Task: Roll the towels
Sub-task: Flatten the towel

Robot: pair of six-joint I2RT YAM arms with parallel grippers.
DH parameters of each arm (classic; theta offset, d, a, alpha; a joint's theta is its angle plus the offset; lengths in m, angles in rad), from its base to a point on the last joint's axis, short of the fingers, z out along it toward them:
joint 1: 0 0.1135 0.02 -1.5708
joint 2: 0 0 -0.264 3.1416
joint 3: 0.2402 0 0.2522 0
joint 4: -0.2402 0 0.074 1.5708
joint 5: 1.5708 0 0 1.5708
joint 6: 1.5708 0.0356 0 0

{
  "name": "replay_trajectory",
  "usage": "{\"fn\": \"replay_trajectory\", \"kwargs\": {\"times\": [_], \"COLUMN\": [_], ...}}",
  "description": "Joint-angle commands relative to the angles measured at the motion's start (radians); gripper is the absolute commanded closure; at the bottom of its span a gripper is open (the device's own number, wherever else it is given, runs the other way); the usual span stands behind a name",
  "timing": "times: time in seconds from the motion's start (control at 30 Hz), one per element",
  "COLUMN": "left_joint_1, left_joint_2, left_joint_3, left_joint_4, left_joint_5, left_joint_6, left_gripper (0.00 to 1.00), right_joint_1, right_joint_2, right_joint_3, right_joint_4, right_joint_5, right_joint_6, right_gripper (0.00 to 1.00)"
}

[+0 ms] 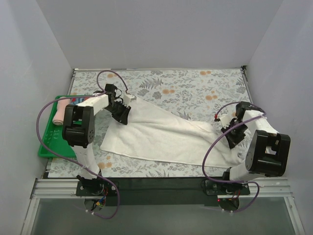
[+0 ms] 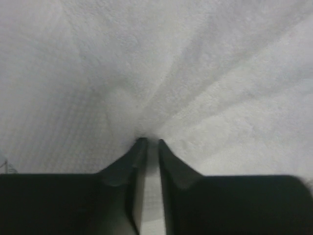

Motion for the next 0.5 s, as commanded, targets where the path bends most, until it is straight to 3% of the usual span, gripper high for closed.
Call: {"fn": "replay_trajectory", "kwargs": {"times": [0.0, 0.03, 0.2, 0.47], "left_joint_1": [0.024, 0.021, -0.088, -0.217], "left_joint_2": [-0.023, -0.035, -0.020, 0.262], "left_joint_3": [0.039, 0.073, 0.257, 0.503], "left_joint_4": [-0.084, -0.097, -0.027, 0.035], "left_joint_5": [0.017, 0.095, 0.072, -0.065], "left_joint_6": [0.100, 0.115, 0.096, 0.039], "left_gripper": [0.77, 0.71, 0.47, 0.43], "right_joint_1": [-0.005, -0.008, -0.008, -0.008], "right_joint_2": [-0.007, -0.013, -0.037, -0.023], "right_joint_3": [0.103, 0.119, 0.195, 0.261], "right_joint_4": [0.037, 0.042, 0.042, 0.045], "right_joint_5": [-0.024, -0.043, -0.172, -0.205], "right_joint_6": [0.004, 0.013, 0.056, 0.101], "right_gripper": [0.99, 0.99, 0.99, 0.99]}}
